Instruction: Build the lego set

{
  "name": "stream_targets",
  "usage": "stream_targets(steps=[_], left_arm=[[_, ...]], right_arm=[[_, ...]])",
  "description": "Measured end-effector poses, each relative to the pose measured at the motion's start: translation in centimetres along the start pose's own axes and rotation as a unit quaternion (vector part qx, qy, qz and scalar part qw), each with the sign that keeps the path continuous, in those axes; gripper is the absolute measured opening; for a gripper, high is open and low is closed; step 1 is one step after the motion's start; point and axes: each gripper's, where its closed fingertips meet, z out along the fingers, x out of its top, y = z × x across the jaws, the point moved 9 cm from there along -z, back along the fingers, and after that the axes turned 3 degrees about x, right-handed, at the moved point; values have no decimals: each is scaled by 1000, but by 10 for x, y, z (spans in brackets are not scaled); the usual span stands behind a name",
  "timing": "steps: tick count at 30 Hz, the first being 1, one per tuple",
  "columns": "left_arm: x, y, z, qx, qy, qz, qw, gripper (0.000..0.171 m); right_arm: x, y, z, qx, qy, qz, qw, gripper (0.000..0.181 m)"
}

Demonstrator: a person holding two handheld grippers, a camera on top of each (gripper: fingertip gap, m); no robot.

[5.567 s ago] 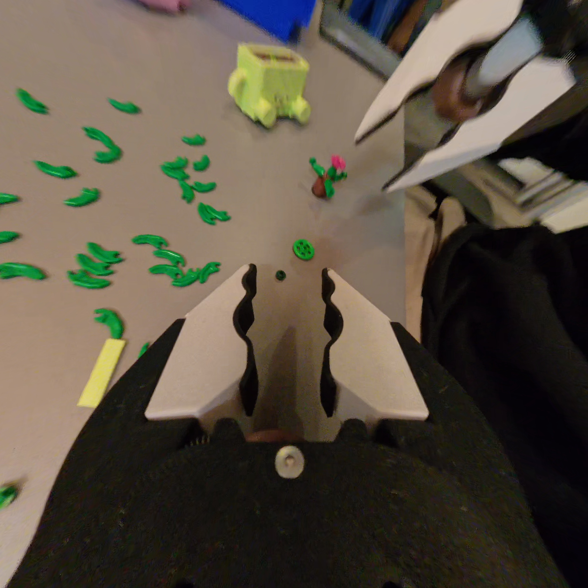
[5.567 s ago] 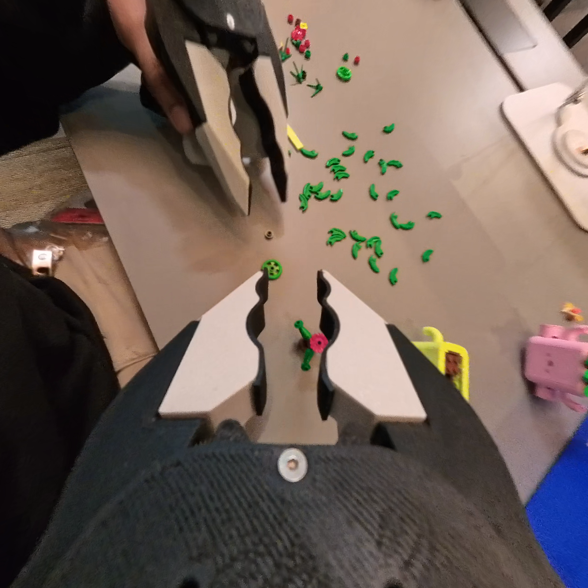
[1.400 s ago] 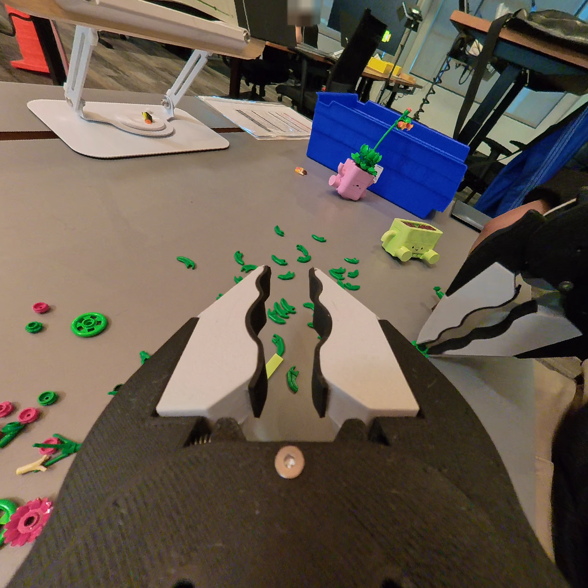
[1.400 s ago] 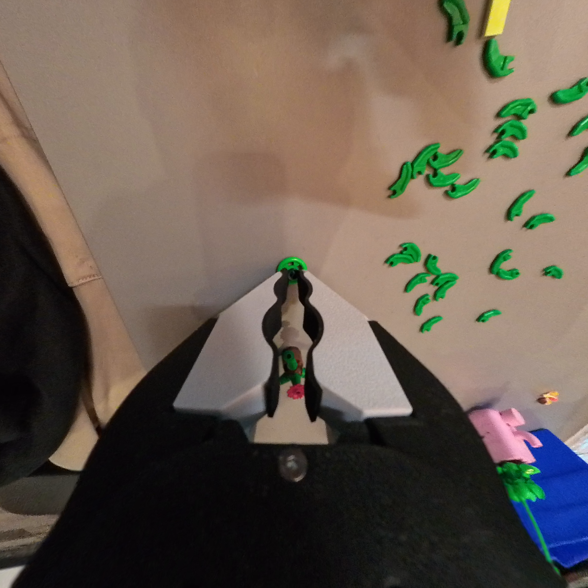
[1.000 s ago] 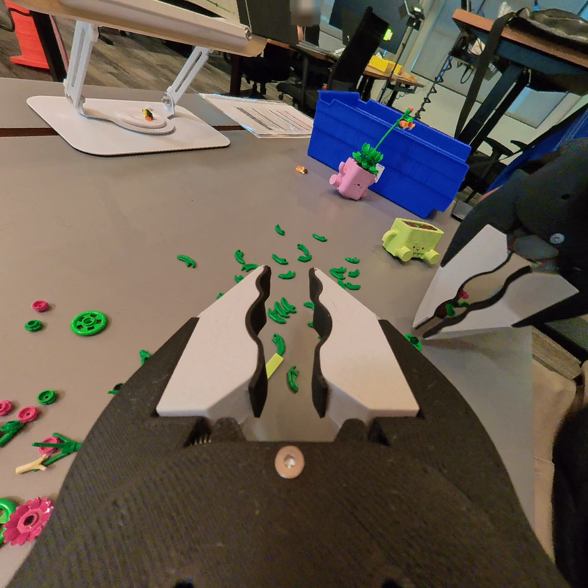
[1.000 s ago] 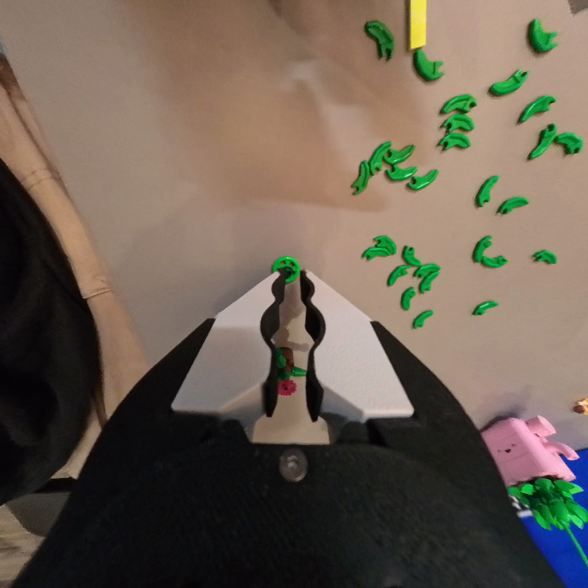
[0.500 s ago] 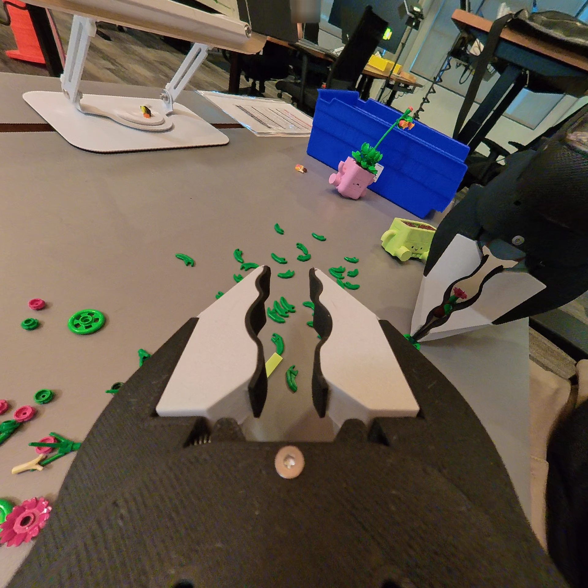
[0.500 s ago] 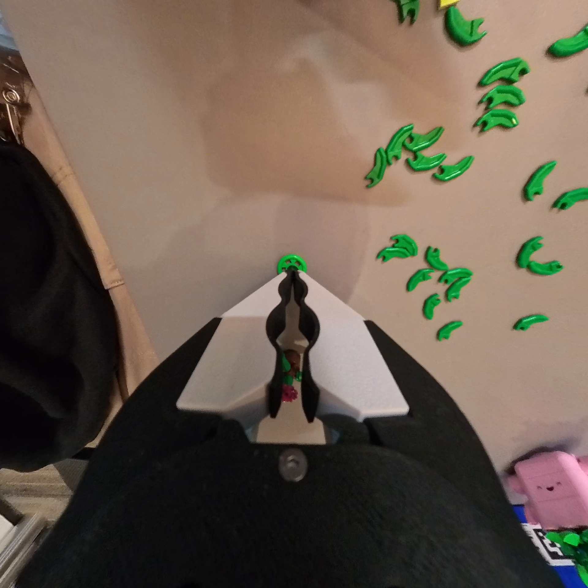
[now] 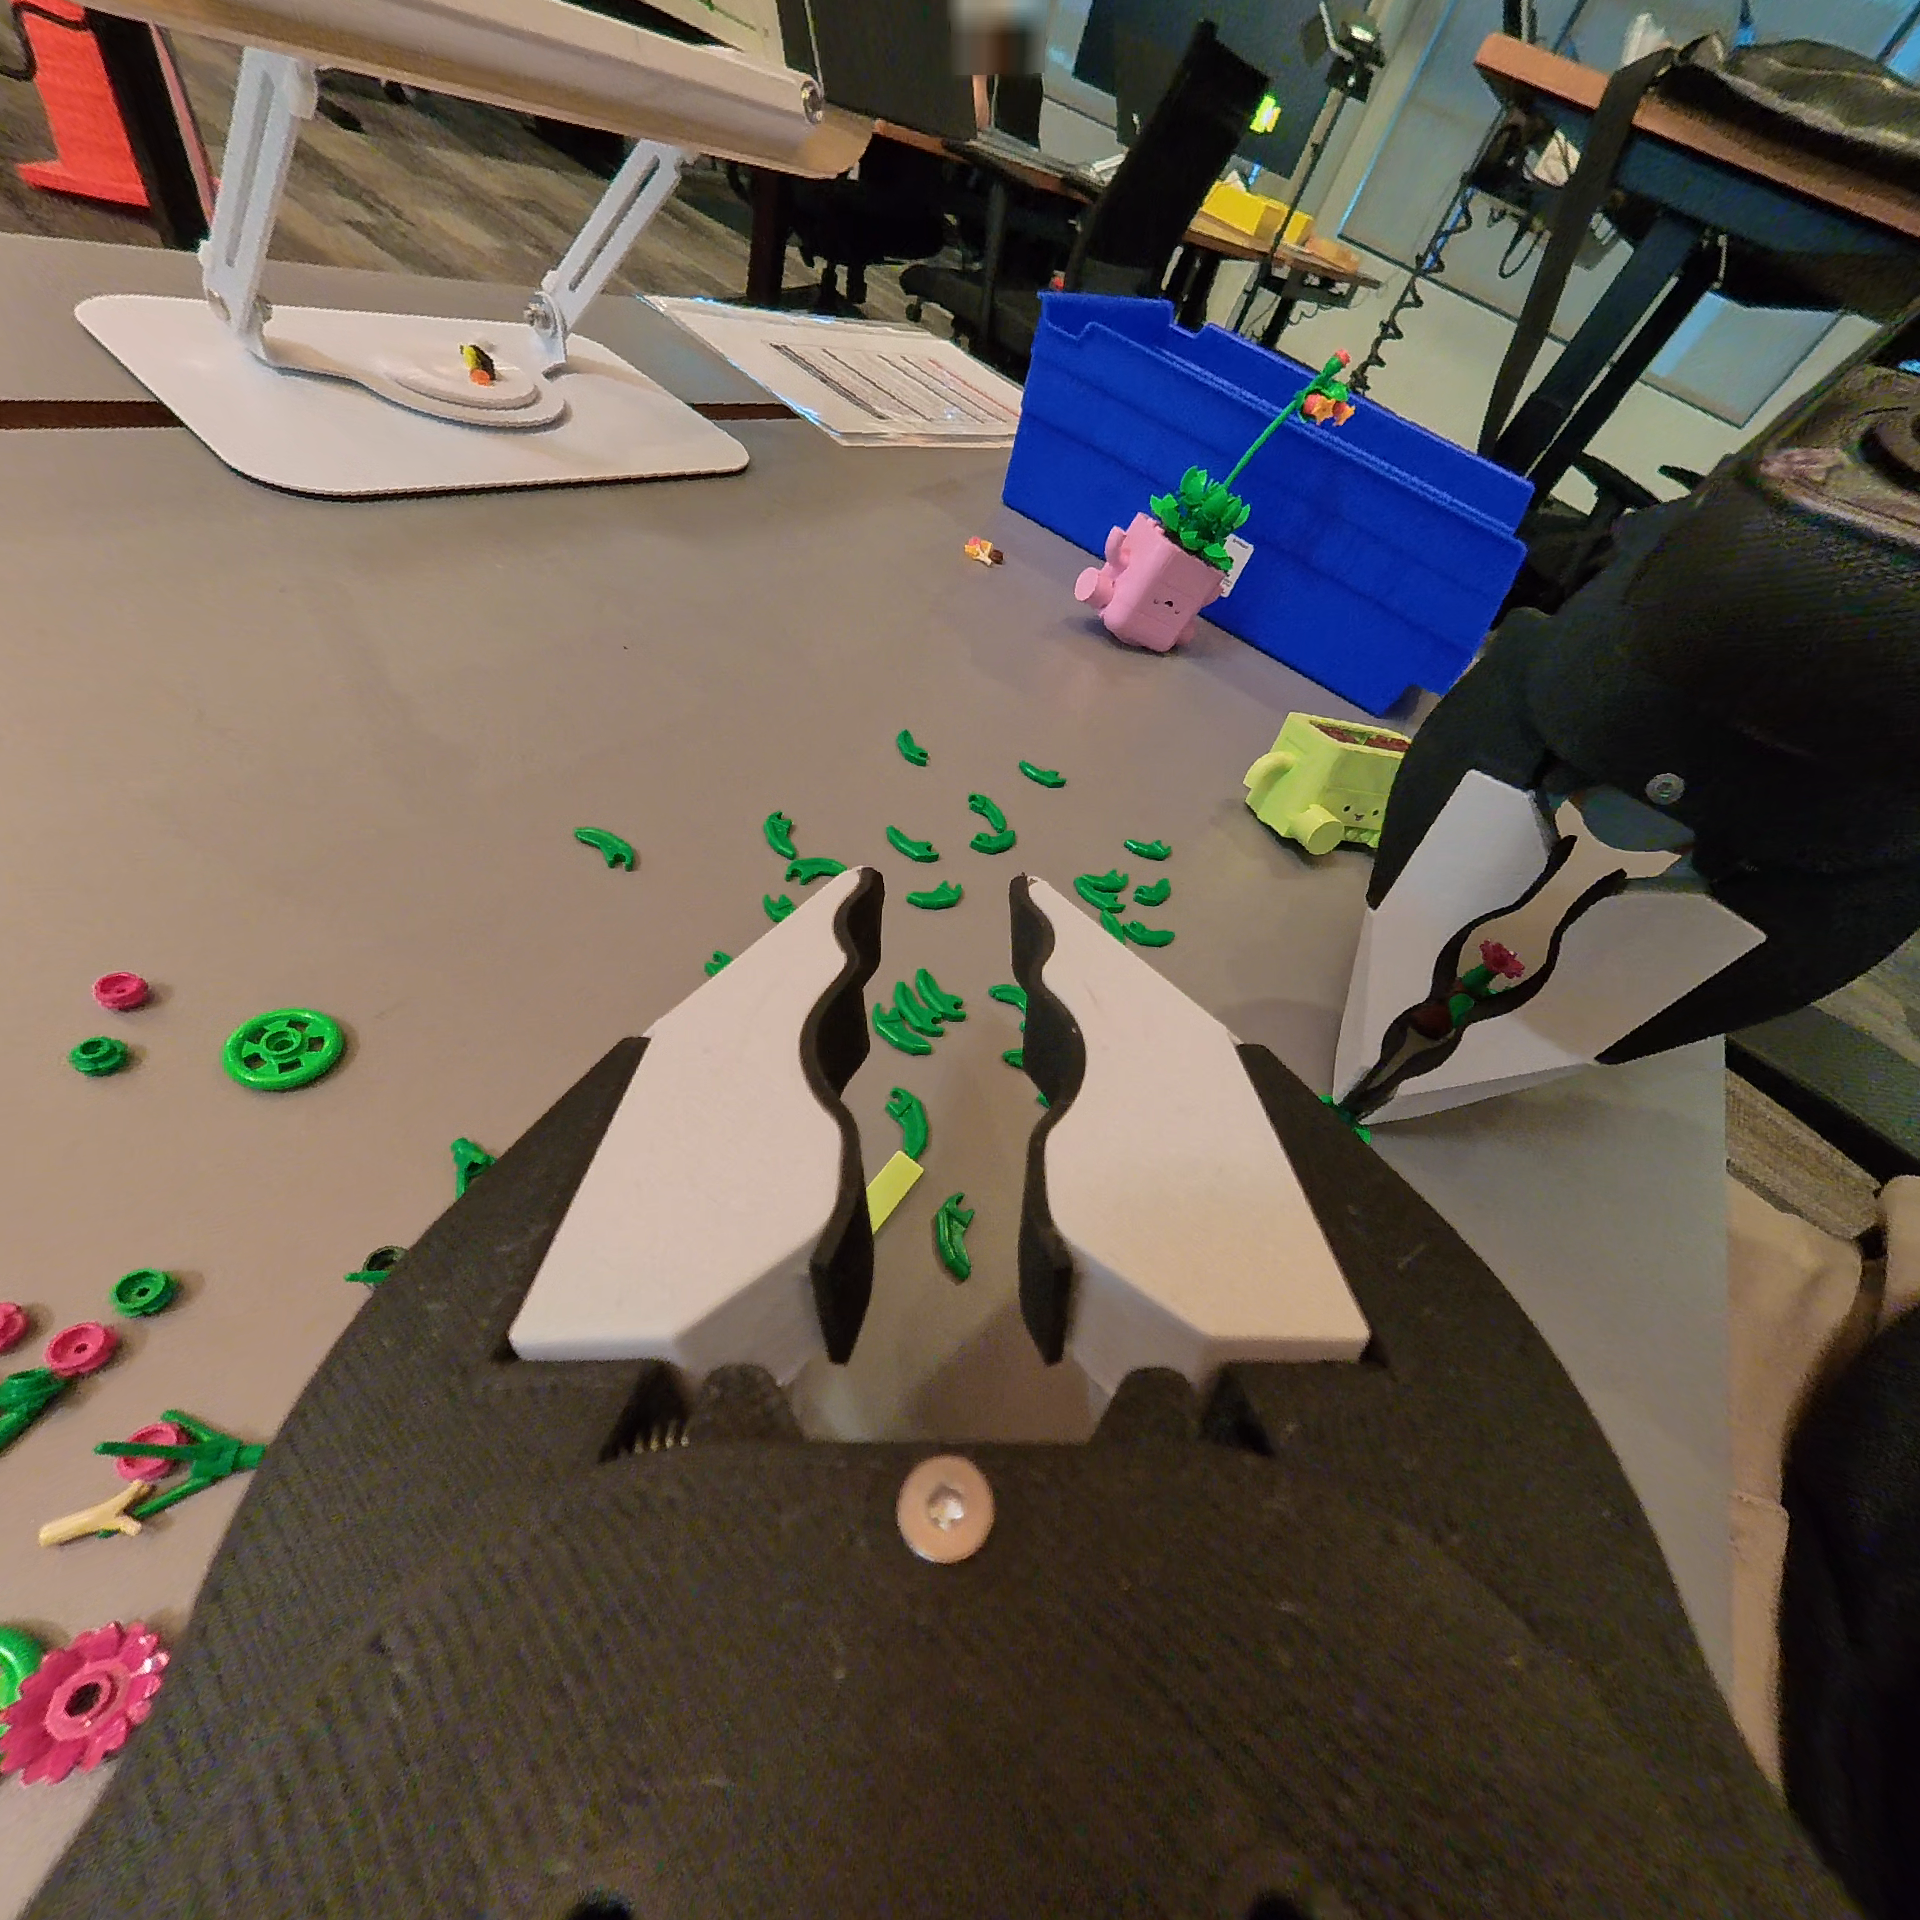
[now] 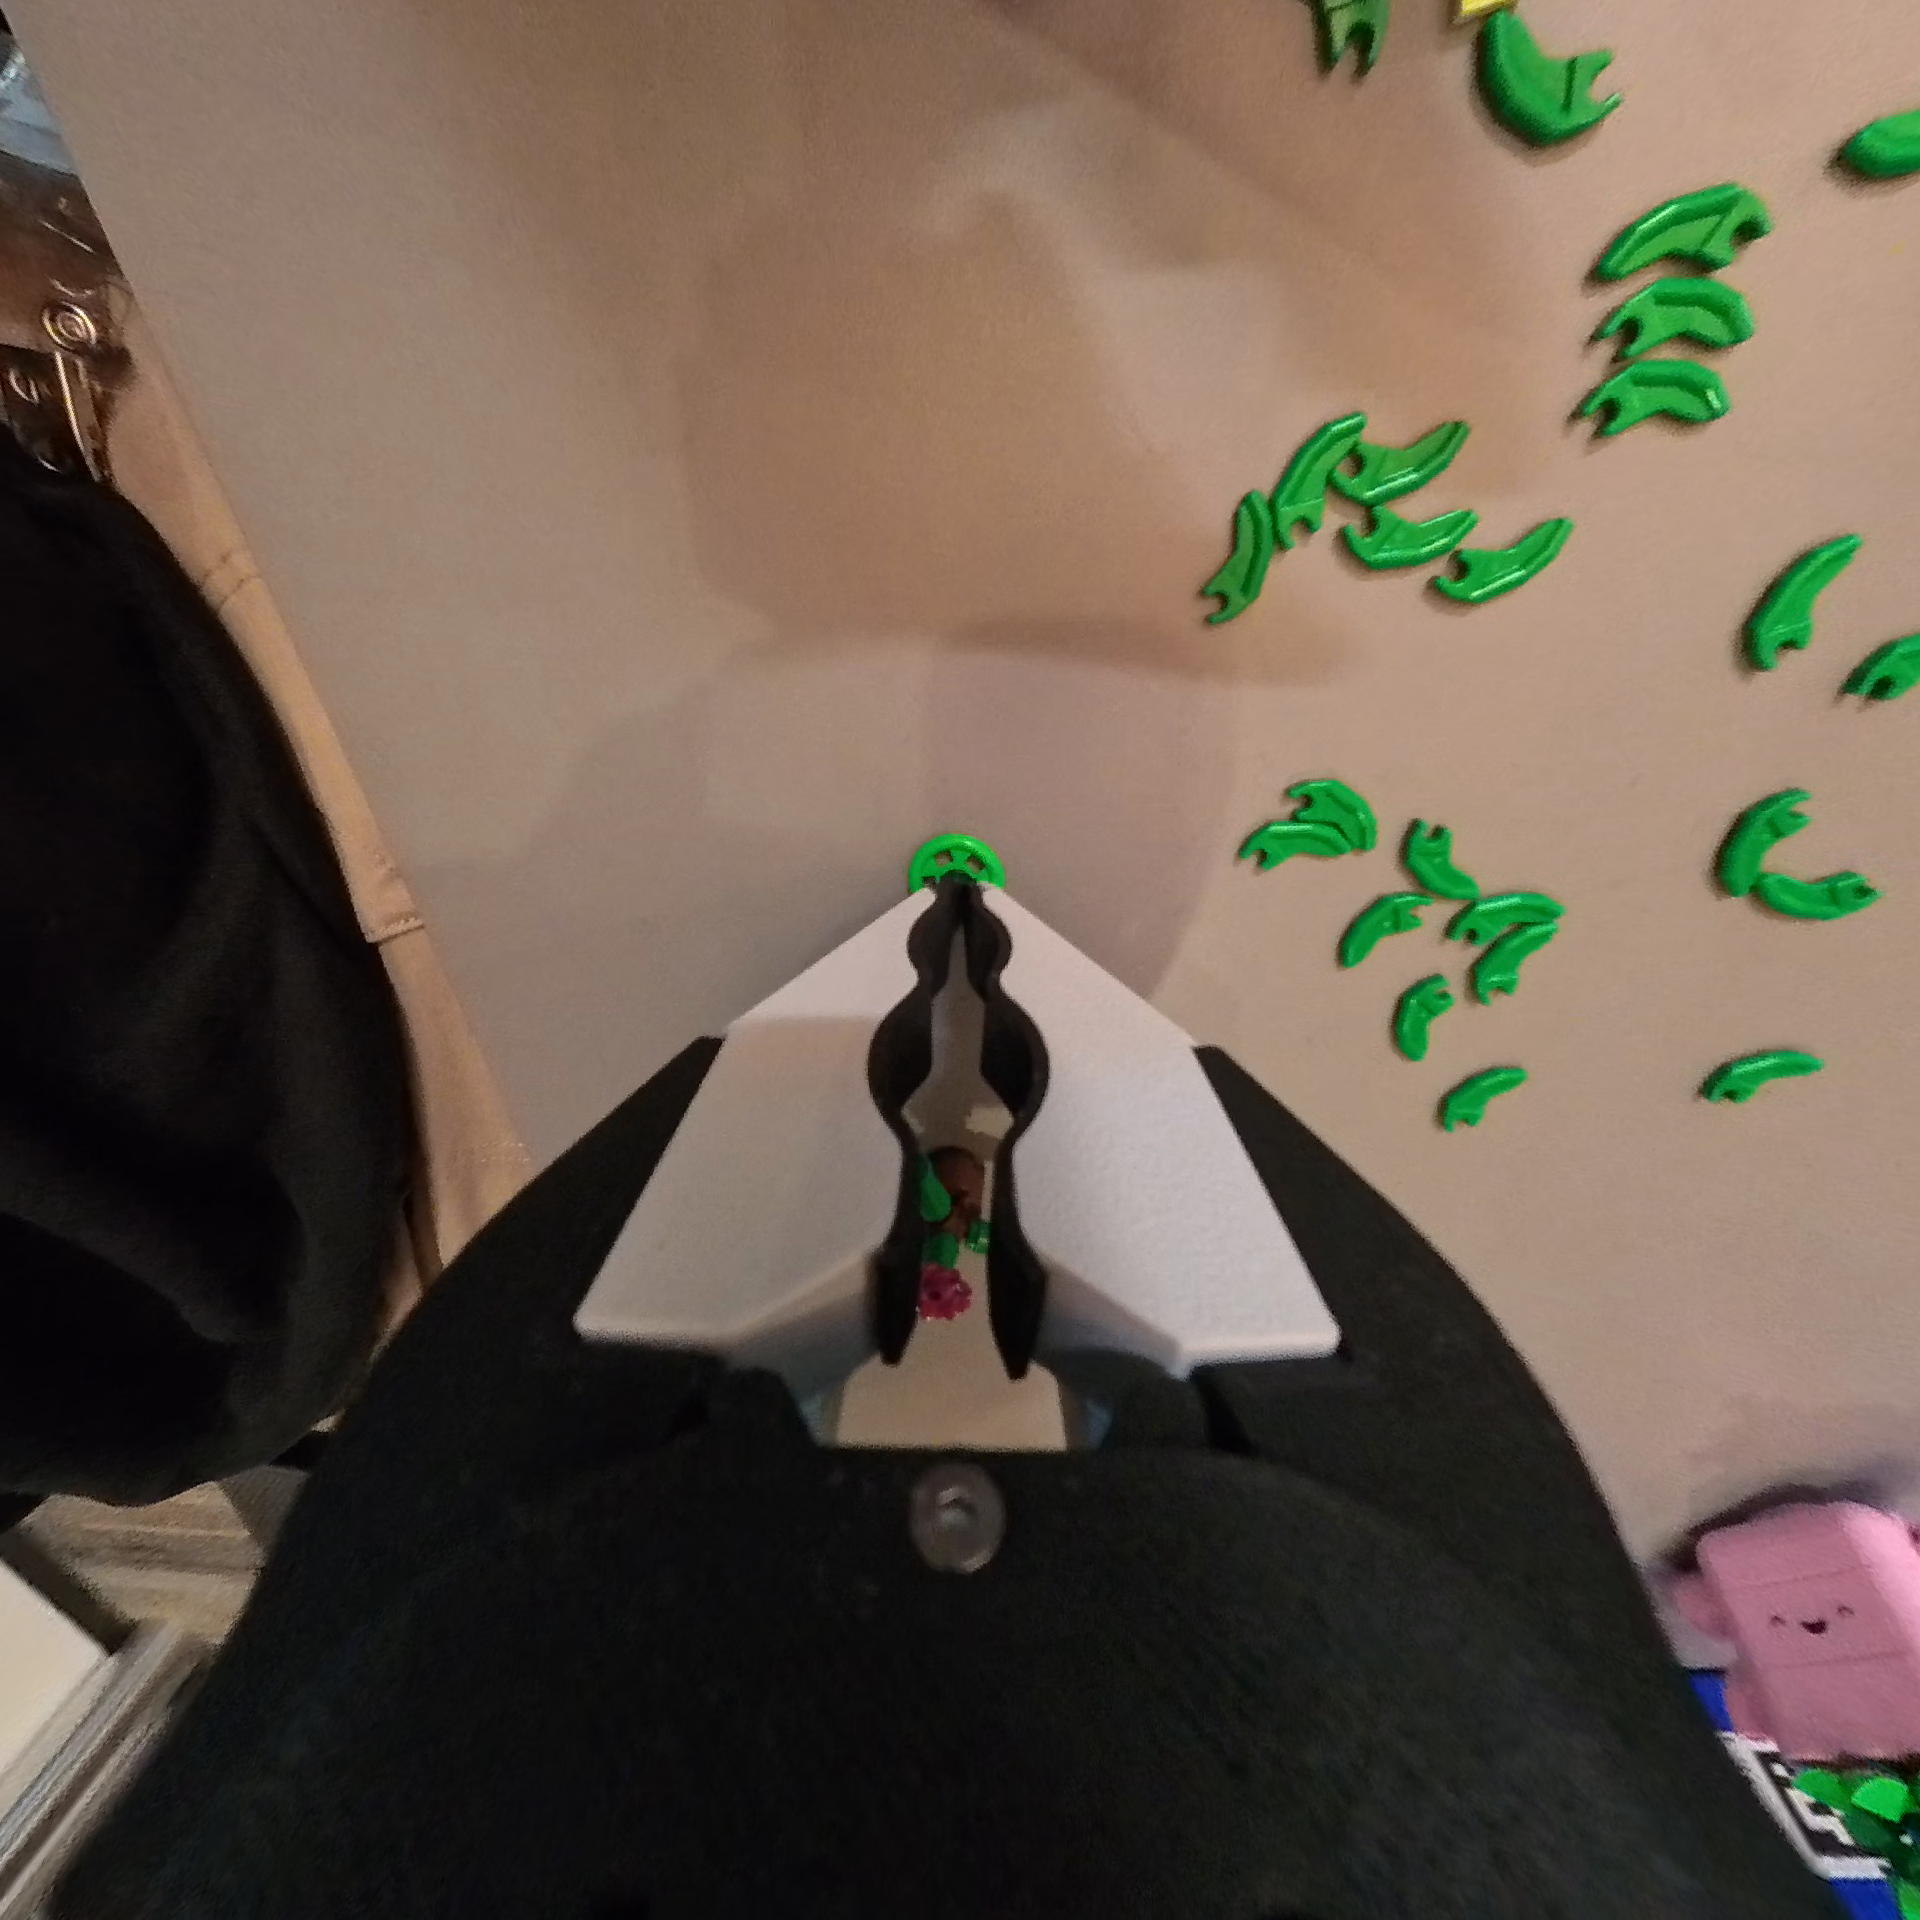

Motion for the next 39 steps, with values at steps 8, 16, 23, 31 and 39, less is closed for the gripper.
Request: stream_targets(steps=[8,16,23,31,39], left_arm=[[0,0,0,0,0,-1,1000,22],[0,0,0,0,-1,0,1000,22],[0,1,0,0,-1,3,1000,22],[0,-1,0,-1,2,-2,1000,22],[0,0,2,5,-1,-1,1000,20]], right_arm=[[3,-3,1,-13,-17,-5,1000,0],[6,-6,2,-30,-36,-6,999,0],[5,-7,2,-39,-26,2,999,0],[-12,-22,-40,-96,117,46,987,10],[-48,-80,-4,-127,277,97,948,17]])
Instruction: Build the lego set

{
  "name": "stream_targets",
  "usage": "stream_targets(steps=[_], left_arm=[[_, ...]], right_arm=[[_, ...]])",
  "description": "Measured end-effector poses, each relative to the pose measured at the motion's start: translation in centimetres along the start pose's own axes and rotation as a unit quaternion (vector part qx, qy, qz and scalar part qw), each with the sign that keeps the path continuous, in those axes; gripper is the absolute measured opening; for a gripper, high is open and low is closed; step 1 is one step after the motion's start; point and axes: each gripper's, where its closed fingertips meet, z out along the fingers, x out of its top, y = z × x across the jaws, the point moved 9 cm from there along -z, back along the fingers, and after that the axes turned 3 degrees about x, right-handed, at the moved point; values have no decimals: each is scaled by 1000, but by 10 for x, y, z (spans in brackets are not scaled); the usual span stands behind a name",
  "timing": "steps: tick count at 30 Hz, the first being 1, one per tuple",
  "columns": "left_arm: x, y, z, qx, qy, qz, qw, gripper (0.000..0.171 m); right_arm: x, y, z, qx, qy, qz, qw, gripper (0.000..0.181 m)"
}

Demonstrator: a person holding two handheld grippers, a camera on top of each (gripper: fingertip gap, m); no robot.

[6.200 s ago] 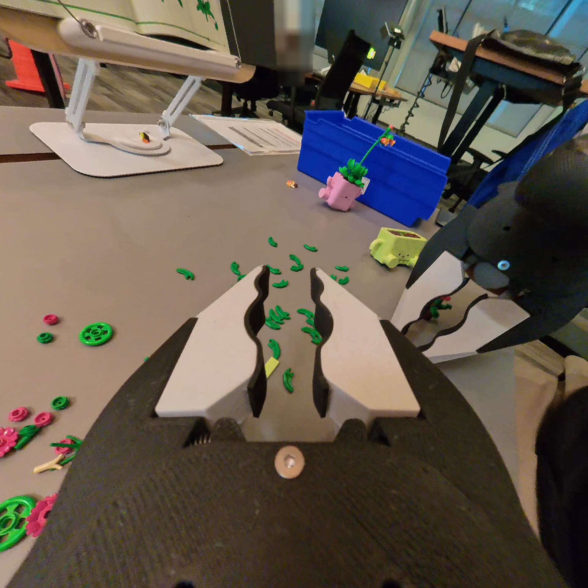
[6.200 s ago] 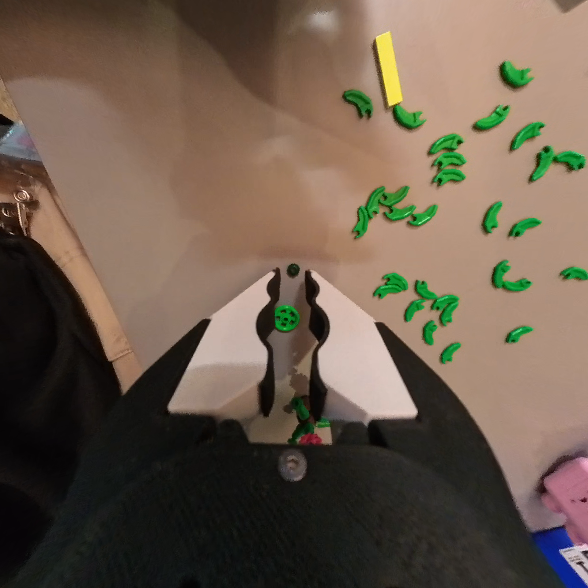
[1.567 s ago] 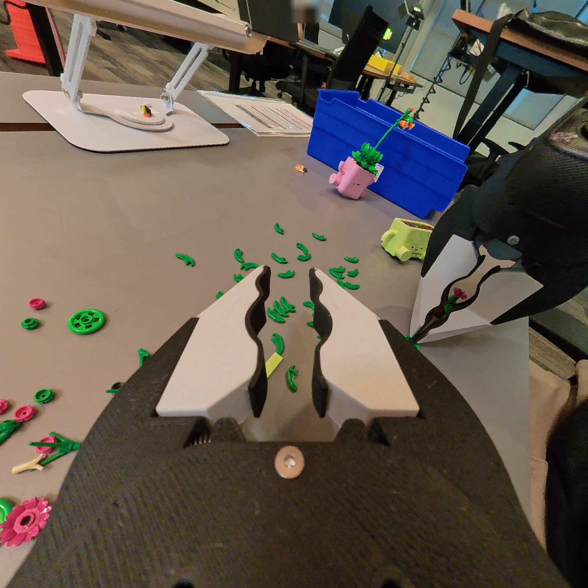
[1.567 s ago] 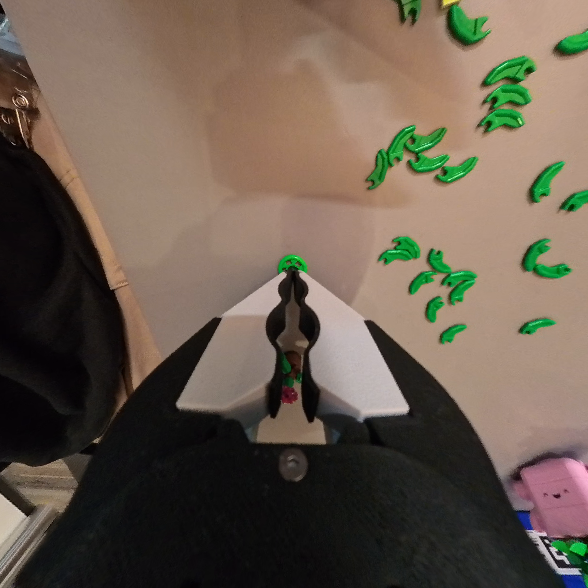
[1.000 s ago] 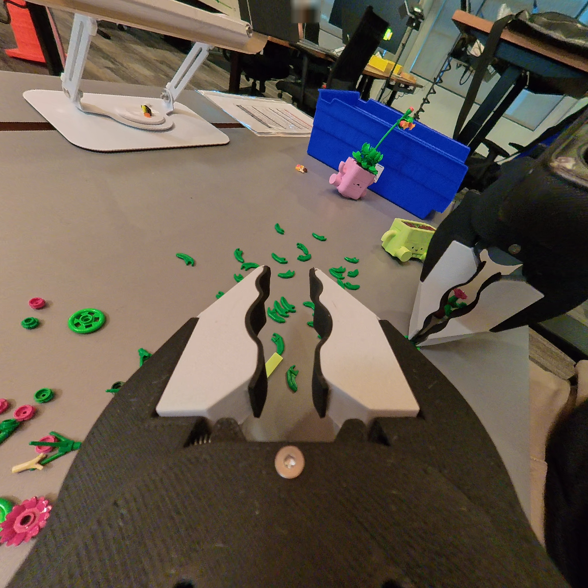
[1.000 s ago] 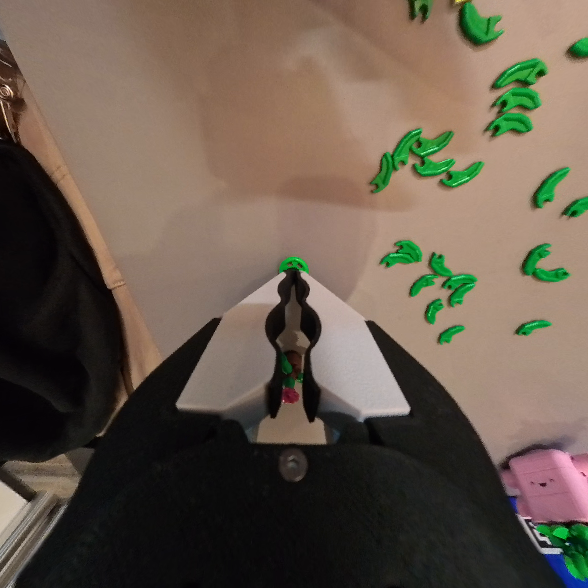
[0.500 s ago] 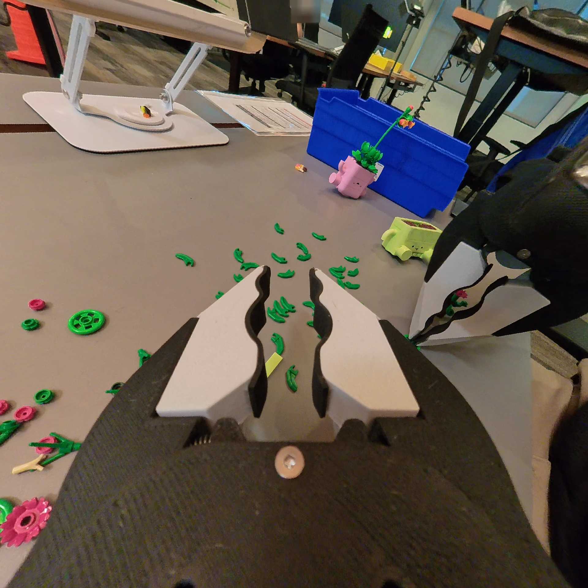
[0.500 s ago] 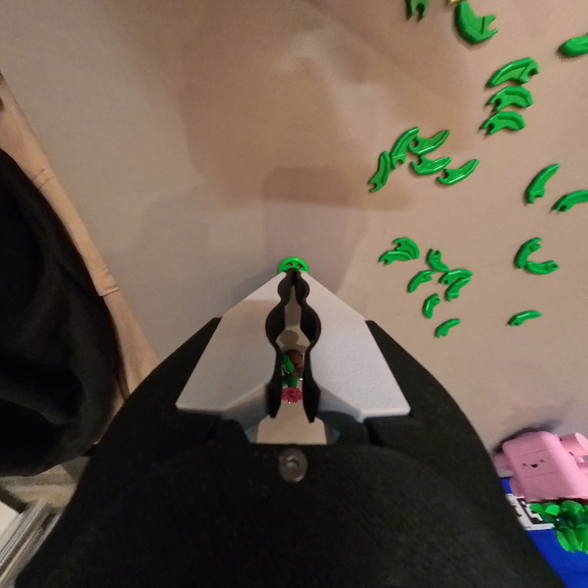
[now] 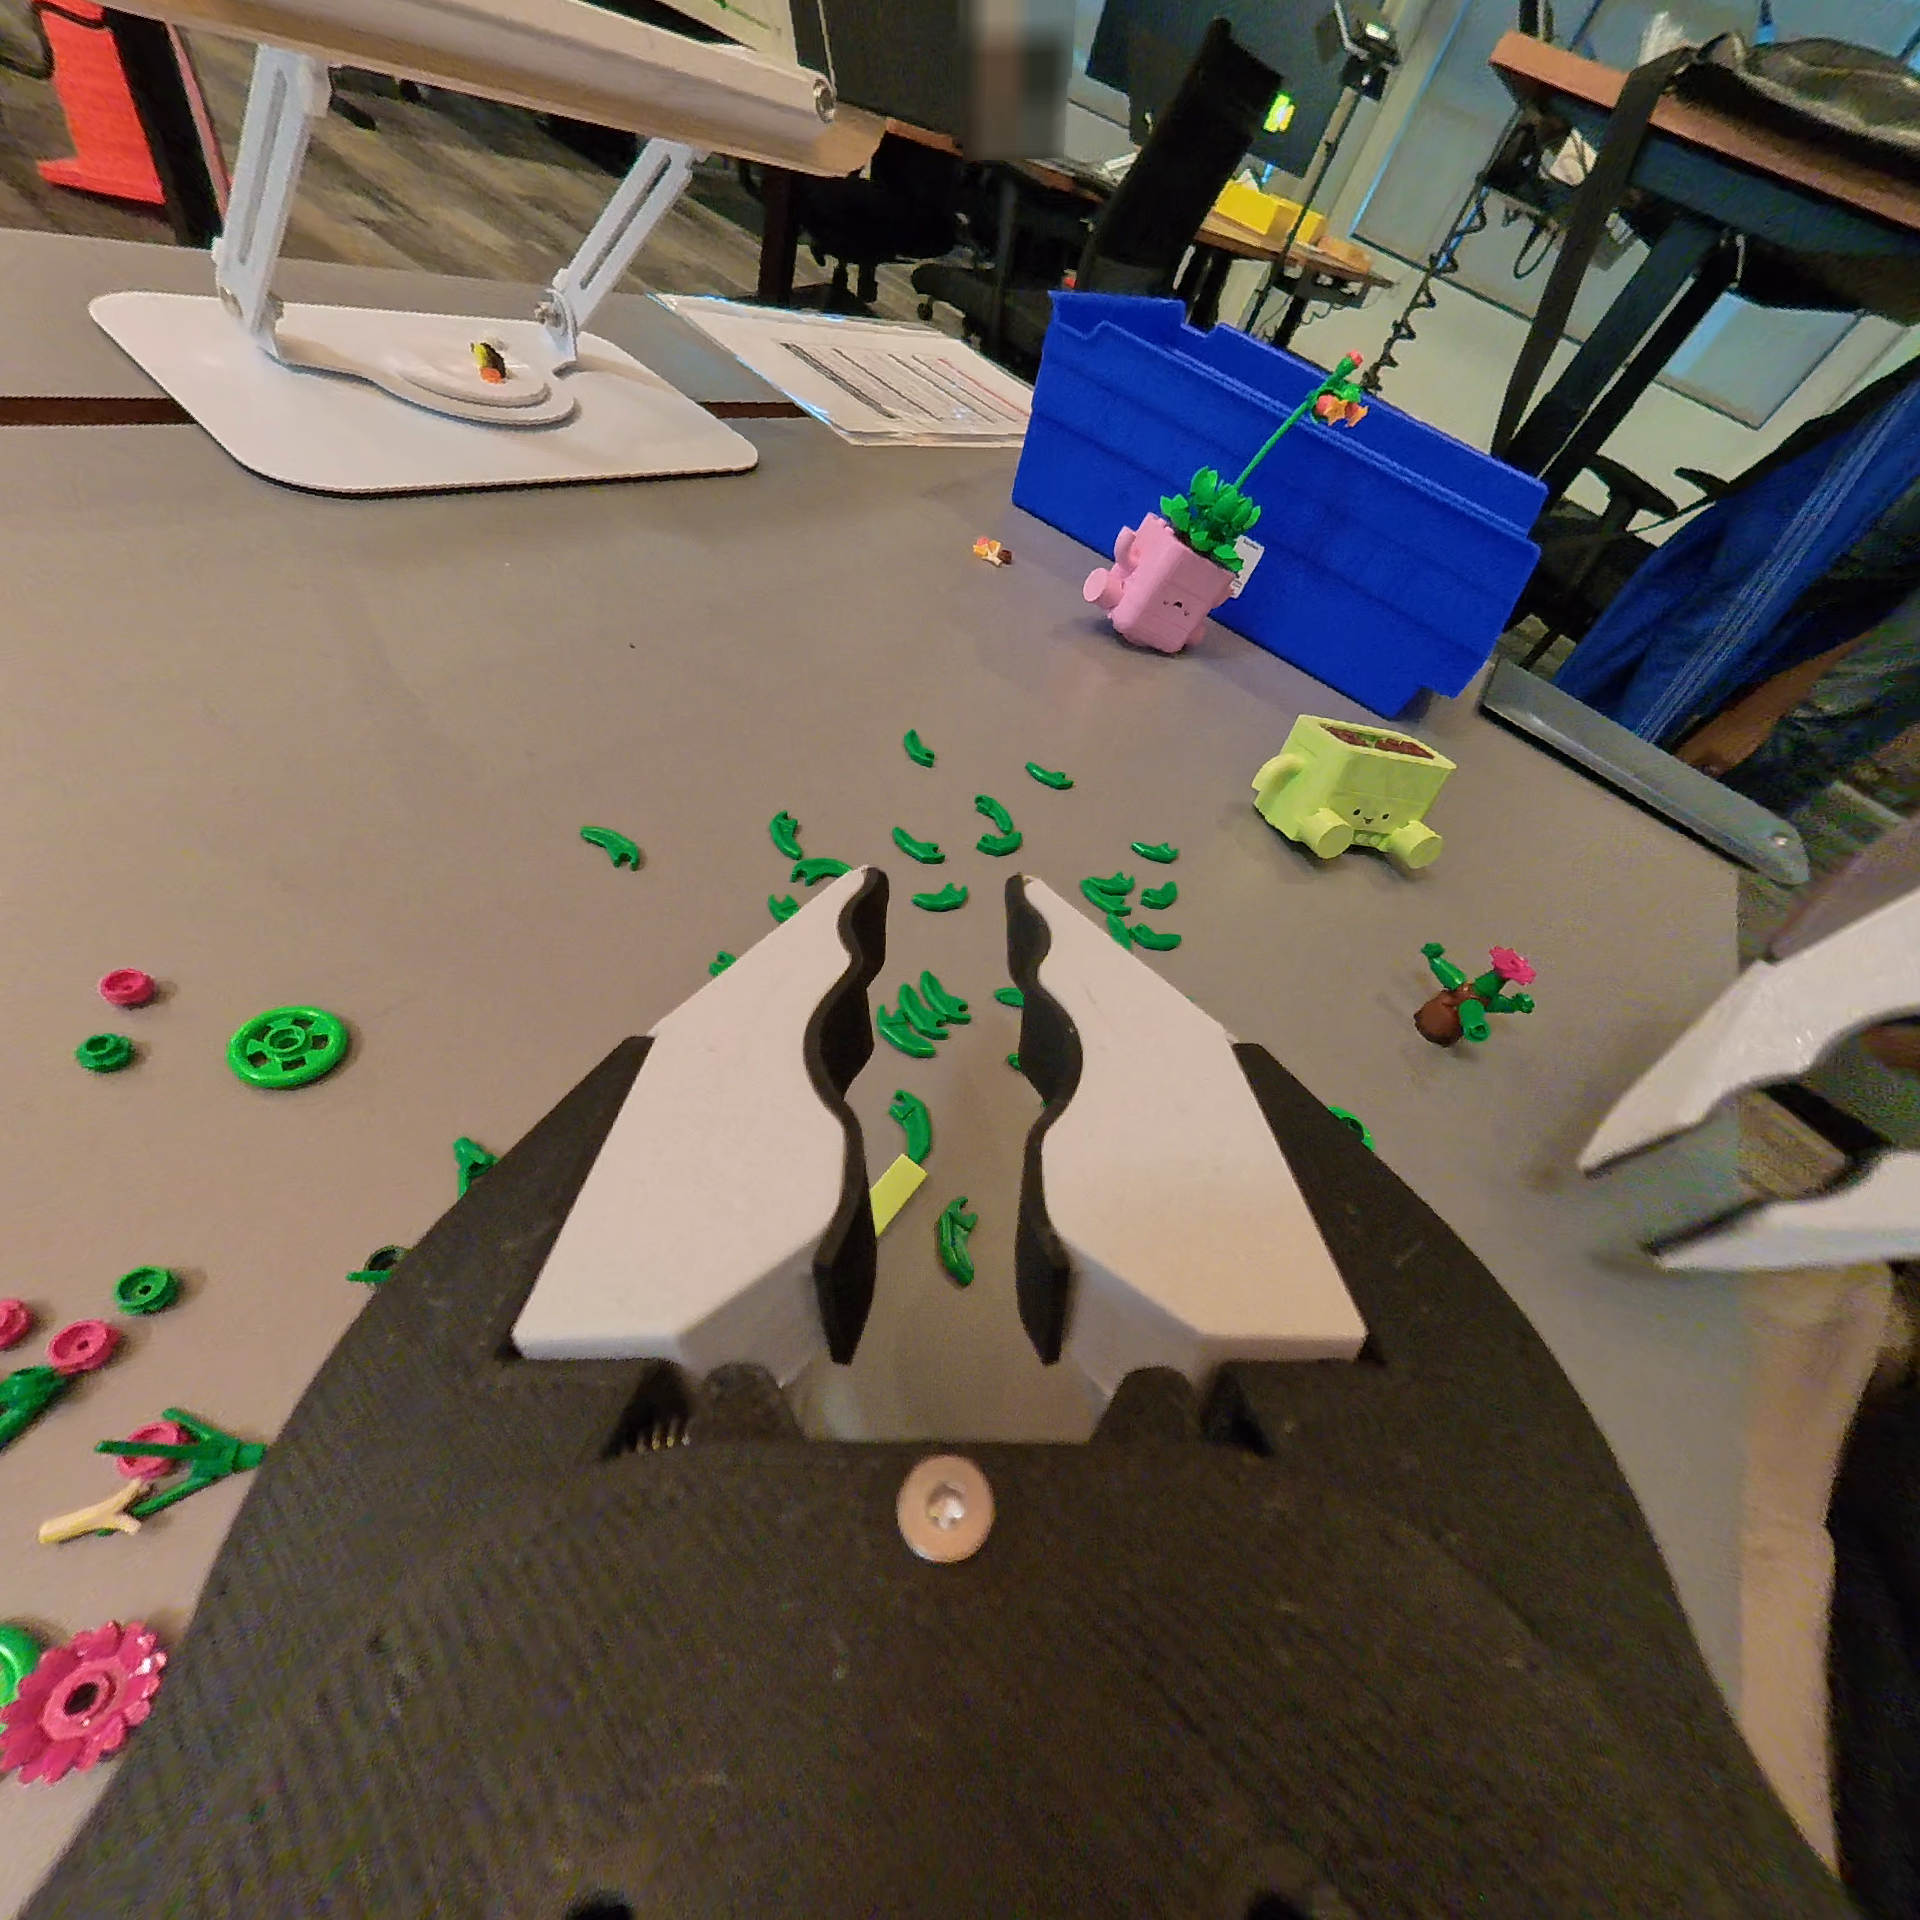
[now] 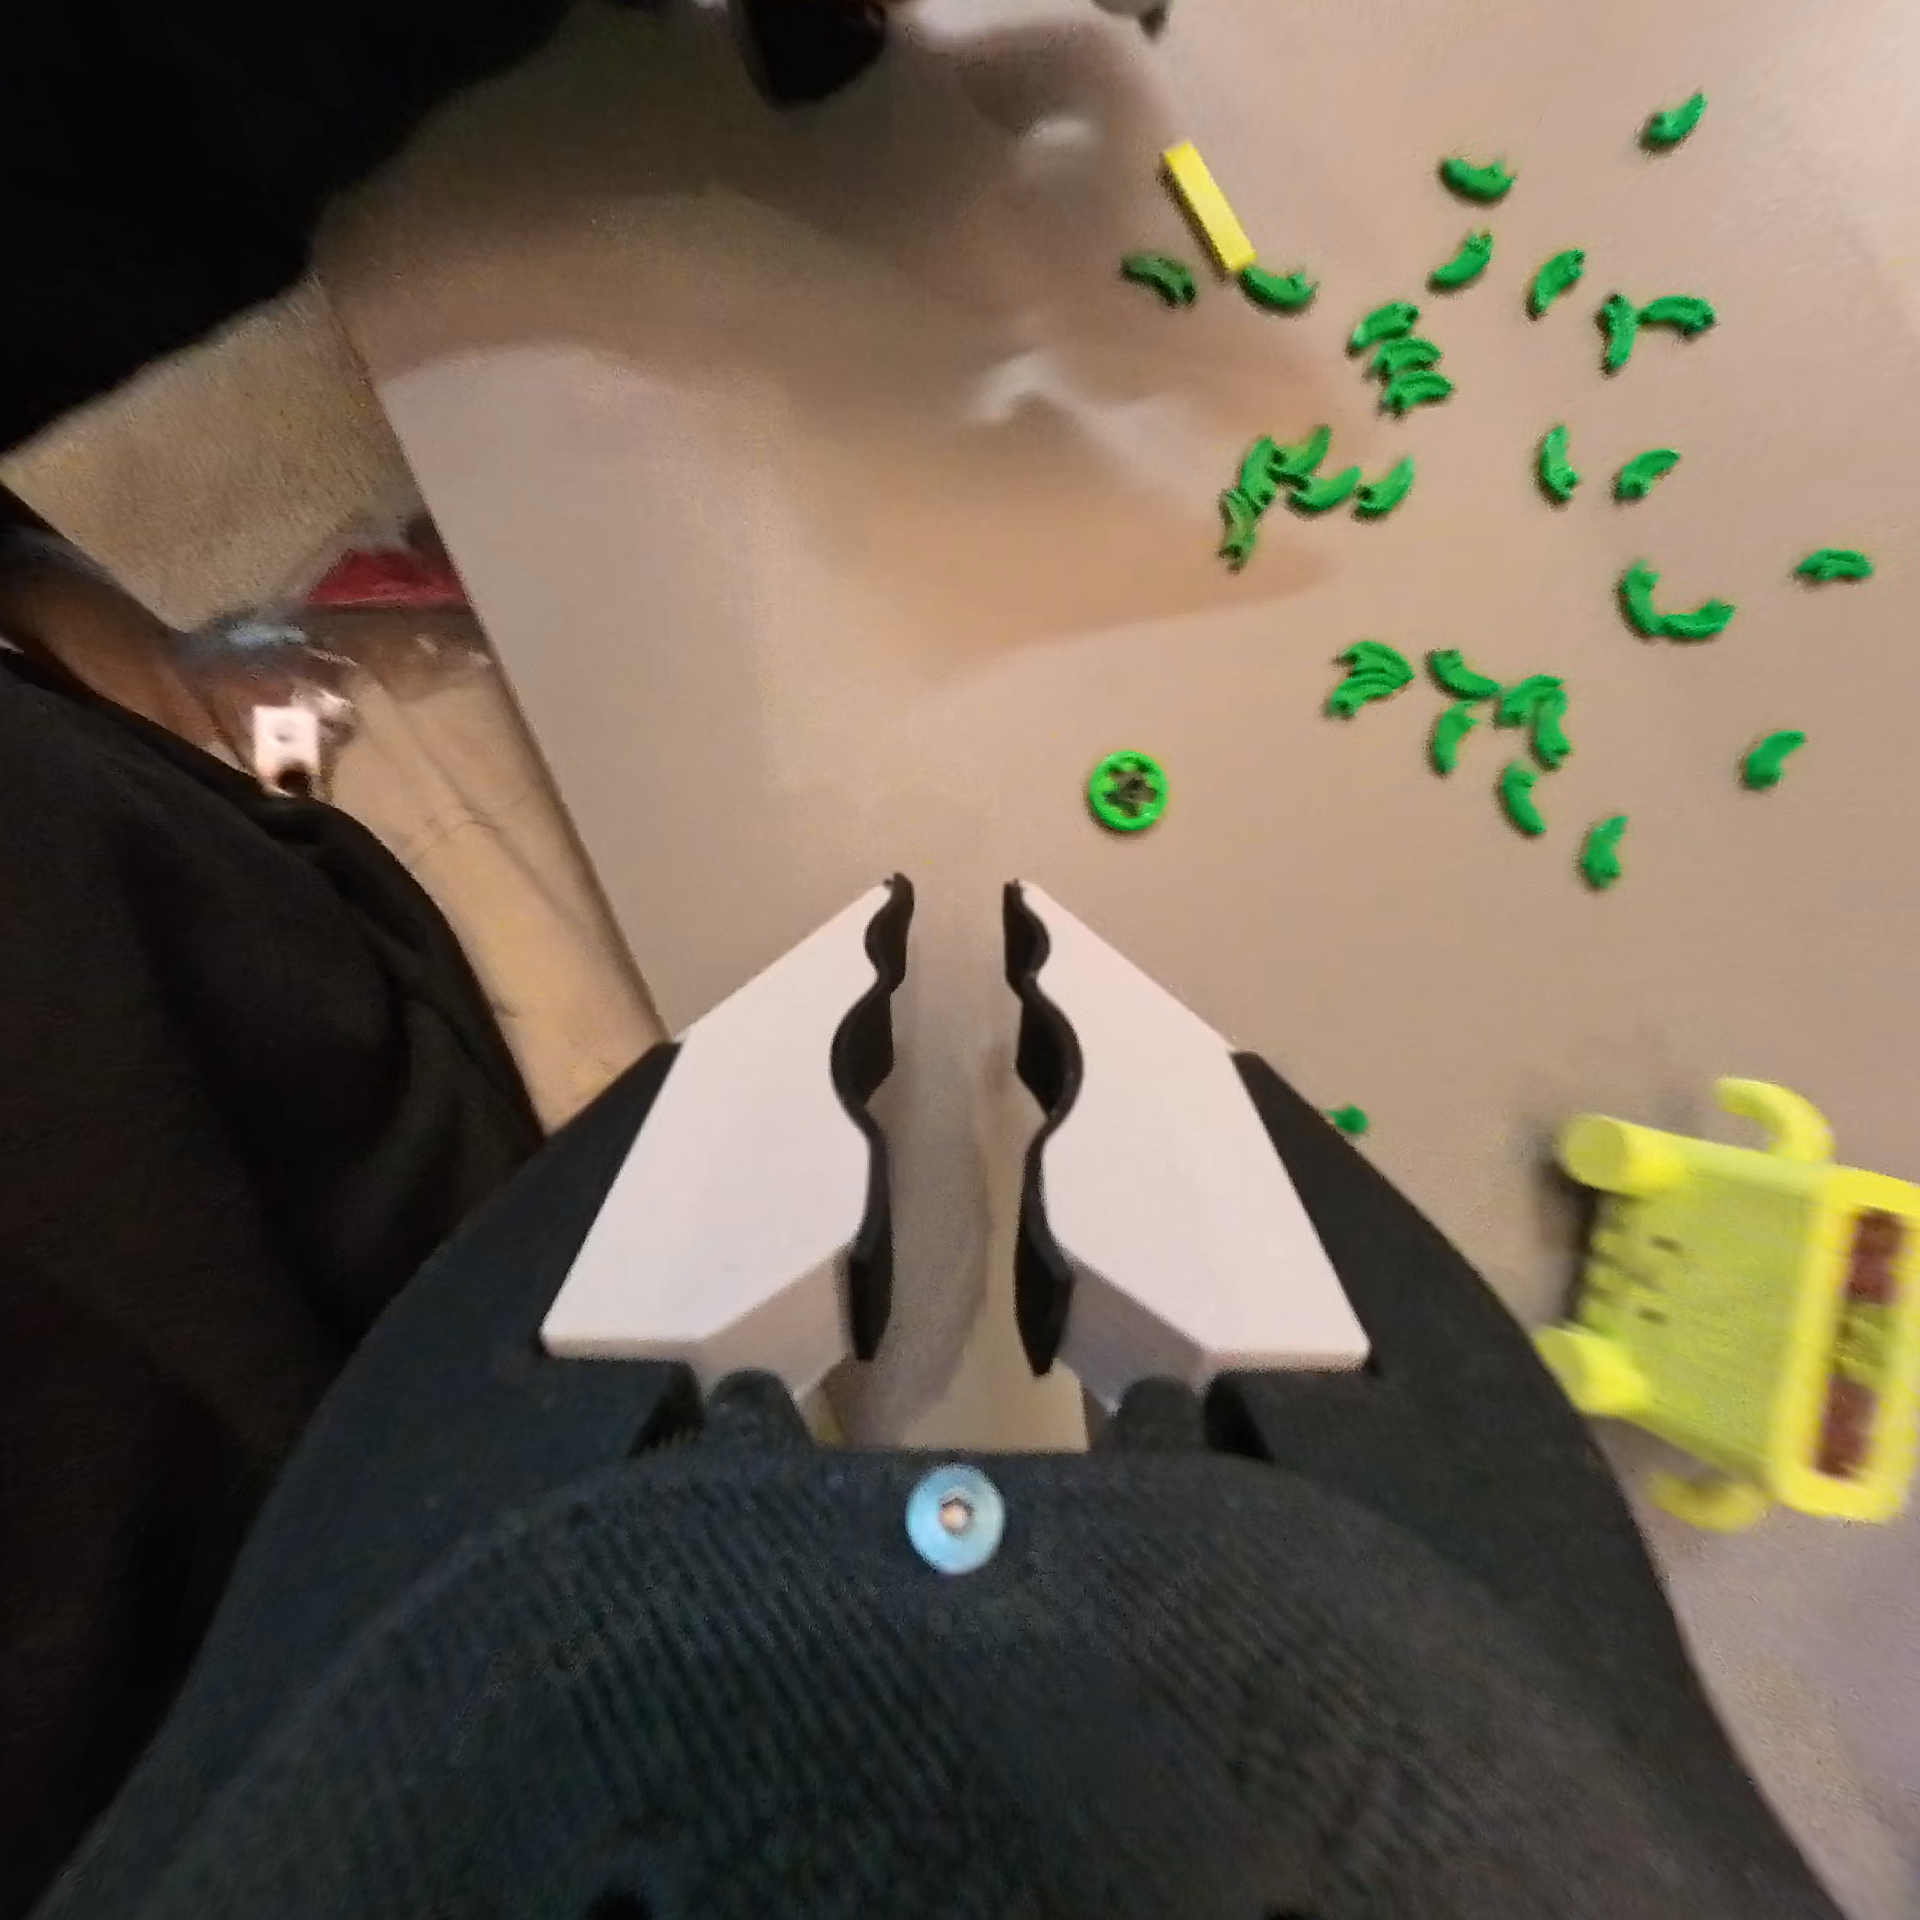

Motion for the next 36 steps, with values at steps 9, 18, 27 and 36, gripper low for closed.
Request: stream_targets(steps=[9,18,27,36], left_arm=[[-1,-1,3,12,-15,-1,1000,18],[-1,-6,2,13,-7,-24,1000,15],[-2,-9,3,19,-17,-39,999,16],[-2,-7,6,30,-31,-25,999,17]], right_arm=[[5,4,13,-5,264,96,960,17],[0,5,26,-15,235,53,970,21],[14,1,39,28,225,34,973,31],[27,2,53,45,203,14,978,32]])
